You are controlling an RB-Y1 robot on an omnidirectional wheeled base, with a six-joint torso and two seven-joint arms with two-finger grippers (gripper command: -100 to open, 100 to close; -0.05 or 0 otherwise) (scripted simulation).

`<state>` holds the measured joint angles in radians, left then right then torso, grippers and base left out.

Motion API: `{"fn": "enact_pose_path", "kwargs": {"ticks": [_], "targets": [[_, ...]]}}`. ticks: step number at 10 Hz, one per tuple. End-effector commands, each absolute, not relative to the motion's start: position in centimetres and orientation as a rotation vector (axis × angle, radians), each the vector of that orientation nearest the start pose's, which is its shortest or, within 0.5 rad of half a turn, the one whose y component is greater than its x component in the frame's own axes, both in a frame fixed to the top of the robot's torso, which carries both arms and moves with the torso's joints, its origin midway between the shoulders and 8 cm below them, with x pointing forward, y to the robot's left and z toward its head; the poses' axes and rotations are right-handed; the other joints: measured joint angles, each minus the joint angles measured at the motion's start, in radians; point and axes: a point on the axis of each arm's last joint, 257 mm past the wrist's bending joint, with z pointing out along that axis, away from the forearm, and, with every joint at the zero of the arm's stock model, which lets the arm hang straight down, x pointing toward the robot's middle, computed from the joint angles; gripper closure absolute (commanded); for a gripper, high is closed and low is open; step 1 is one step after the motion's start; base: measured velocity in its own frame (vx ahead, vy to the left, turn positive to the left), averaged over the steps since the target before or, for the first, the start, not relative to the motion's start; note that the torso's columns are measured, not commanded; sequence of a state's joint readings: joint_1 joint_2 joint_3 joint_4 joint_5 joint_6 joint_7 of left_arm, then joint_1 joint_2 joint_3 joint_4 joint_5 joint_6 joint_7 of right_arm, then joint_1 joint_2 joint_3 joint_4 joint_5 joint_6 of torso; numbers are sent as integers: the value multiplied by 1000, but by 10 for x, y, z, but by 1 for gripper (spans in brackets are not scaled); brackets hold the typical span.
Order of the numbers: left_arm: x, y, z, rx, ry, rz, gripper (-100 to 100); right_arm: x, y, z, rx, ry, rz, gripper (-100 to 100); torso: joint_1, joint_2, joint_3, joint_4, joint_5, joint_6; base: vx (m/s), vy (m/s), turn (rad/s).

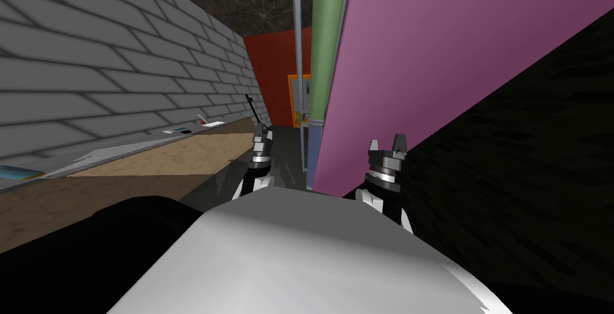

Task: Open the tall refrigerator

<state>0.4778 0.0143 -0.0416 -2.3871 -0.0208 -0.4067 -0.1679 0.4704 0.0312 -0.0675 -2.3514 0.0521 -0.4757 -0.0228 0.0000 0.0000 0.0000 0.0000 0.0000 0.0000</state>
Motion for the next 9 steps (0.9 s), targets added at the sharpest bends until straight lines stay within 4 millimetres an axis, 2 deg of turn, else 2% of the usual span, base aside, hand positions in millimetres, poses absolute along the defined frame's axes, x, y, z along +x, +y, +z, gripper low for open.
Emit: {"fn": "enact_pose_path", "kwargs": {"ticks": [1, 9], "targets": [[340, 258, 61, -549, 649, -1189, 0, 331, -292, 61, 589, 557, 1246, 0, 0, 40, -82, 41, 0, 0, 0, 0, 0], [340, 258, 61, -549, 649, -1189, 0, 331, -292, 61, 589, 556, 1246, 0, 0, 618, -1234, 617, 0, 0, 0, 0, 0]]}}
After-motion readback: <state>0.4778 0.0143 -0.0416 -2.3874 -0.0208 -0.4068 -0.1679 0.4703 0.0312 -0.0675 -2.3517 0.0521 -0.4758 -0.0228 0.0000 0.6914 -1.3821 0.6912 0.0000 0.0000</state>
